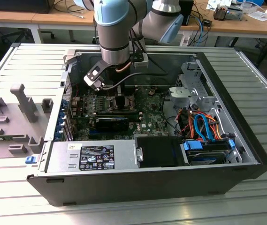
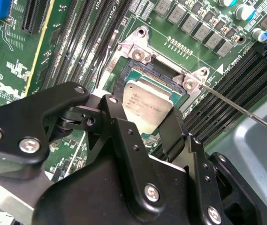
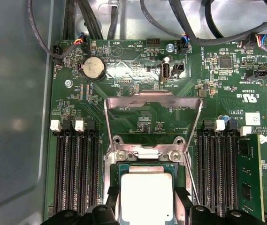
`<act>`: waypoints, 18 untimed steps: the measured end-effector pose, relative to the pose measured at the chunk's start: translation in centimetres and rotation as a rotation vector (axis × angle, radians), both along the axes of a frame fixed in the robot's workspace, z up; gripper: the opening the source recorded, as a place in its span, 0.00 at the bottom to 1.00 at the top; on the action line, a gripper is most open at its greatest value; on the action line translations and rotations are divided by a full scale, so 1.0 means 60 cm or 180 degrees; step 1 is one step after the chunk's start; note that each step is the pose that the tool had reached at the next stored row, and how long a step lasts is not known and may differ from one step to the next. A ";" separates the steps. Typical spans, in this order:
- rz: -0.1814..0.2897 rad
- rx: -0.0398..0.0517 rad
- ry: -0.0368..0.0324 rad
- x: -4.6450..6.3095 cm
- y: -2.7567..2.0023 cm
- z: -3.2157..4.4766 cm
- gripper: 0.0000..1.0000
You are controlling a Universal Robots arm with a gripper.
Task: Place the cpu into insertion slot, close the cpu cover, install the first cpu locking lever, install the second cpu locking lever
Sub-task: 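Close the cpu cover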
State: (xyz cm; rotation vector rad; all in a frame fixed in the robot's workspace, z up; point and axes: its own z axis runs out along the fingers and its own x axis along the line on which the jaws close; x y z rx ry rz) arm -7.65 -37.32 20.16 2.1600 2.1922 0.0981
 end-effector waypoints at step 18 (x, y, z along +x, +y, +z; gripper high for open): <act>-0.0002 0.0000 0.0000 -0.003 0.0000 -0.006 0.62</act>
